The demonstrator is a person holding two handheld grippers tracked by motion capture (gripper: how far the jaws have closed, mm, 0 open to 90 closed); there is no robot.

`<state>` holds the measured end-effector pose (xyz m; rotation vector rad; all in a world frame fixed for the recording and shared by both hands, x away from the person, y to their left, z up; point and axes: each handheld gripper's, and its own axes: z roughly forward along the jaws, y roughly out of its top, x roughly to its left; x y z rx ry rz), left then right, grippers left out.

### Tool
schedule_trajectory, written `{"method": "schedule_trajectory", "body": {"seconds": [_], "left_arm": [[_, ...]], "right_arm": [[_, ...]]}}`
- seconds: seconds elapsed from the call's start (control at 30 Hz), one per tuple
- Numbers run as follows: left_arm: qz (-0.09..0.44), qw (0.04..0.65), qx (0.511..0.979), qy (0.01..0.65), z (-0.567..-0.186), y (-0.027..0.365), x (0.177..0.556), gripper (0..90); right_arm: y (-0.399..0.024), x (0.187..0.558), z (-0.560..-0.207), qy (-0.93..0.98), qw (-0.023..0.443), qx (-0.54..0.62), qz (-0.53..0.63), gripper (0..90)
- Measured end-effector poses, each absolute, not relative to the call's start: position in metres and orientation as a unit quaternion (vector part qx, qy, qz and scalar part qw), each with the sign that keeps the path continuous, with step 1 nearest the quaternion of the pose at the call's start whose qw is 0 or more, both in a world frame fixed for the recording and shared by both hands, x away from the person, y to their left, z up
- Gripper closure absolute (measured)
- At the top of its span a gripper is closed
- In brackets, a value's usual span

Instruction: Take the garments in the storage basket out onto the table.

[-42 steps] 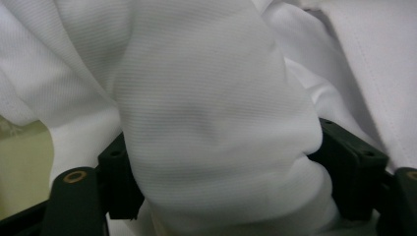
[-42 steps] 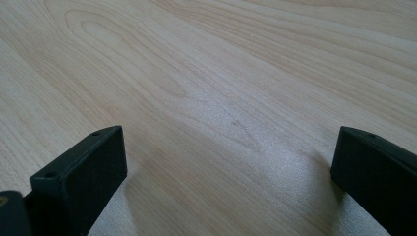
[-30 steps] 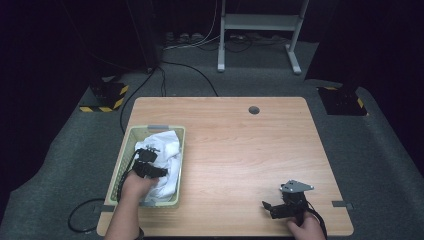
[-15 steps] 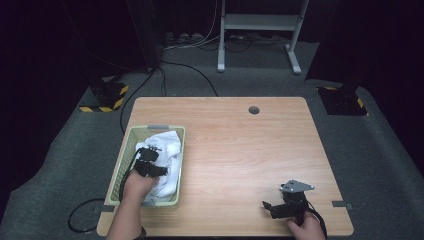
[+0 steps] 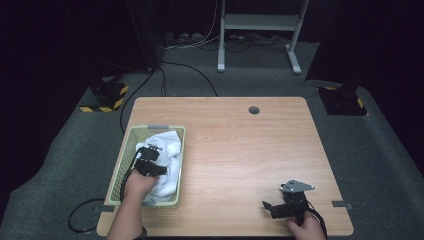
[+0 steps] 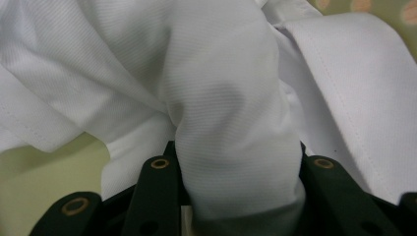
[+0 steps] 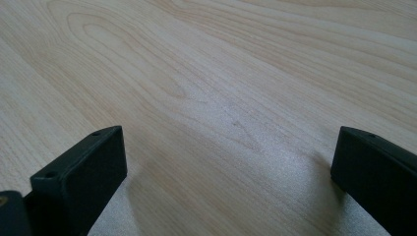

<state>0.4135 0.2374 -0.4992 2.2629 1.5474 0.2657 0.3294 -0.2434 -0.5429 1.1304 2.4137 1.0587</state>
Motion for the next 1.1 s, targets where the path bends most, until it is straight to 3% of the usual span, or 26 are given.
{"method": "schedule_trajectory", "body": {"seconds": [1.1], "left_arm": [[0.207, 0.313, 0.771, 0.515, -0.453, 0.248, 0.362, 64.7]], "right_arm": [[-0.243, 0.329, -0.543, 0.835, 0.139, 0.390, 0.363, 0.1]]}}
